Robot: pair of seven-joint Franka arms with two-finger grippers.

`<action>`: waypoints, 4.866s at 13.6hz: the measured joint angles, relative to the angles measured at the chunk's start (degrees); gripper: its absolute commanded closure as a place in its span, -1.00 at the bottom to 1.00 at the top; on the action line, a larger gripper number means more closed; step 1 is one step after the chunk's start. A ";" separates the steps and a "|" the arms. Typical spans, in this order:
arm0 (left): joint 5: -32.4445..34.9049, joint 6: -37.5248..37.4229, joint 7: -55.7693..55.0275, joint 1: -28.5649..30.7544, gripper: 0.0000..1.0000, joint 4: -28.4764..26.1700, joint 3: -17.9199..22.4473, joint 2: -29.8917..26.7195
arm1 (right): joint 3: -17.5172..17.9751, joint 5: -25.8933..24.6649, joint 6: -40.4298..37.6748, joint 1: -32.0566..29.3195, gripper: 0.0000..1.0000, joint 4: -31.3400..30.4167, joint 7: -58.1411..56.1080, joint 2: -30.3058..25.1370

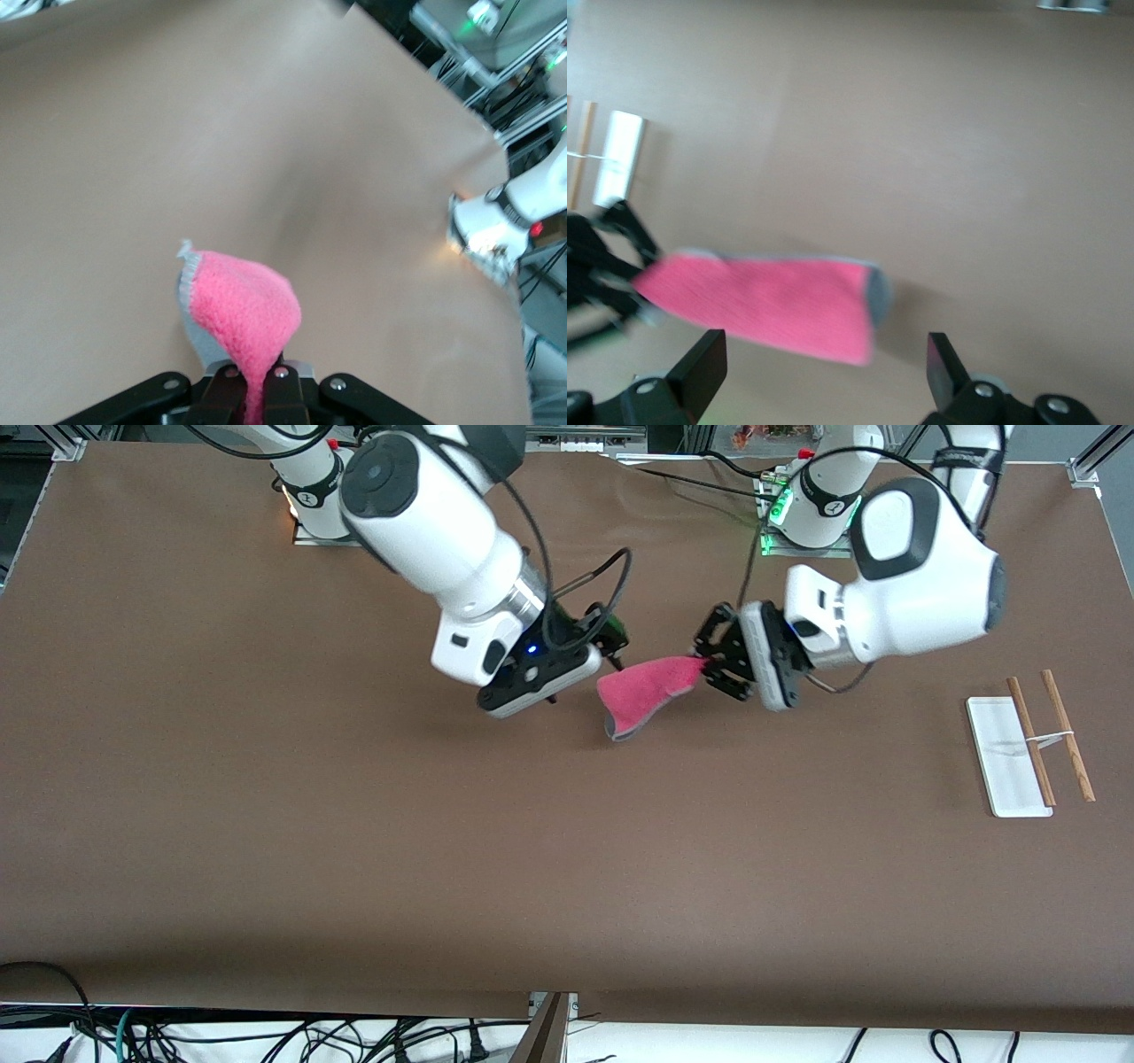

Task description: Pass towel and hang on rack

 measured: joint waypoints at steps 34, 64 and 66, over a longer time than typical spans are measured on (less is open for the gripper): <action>35.82 -10.21 21.21 44.98 -1.00 39.00 10.43 34.88 | -11.43 -14.86 -28.28 -30.23 -1.00 -22.74 -23.22 -27.32; 51.46 -21.09 -70.22 -4.91 -1.00 17.32 10.76 -5.64 | -11.21 -12.26 -30.38 -29.61 -1.00 -23.29 -22.93 -26.70; 50.10 -18.72 -68.77 -4.85 -1.00 12.11 13.12 -9.29 | -11.21 -12.26 -30.38 -29.61 -1.00 -23.29 -22.93 -26.70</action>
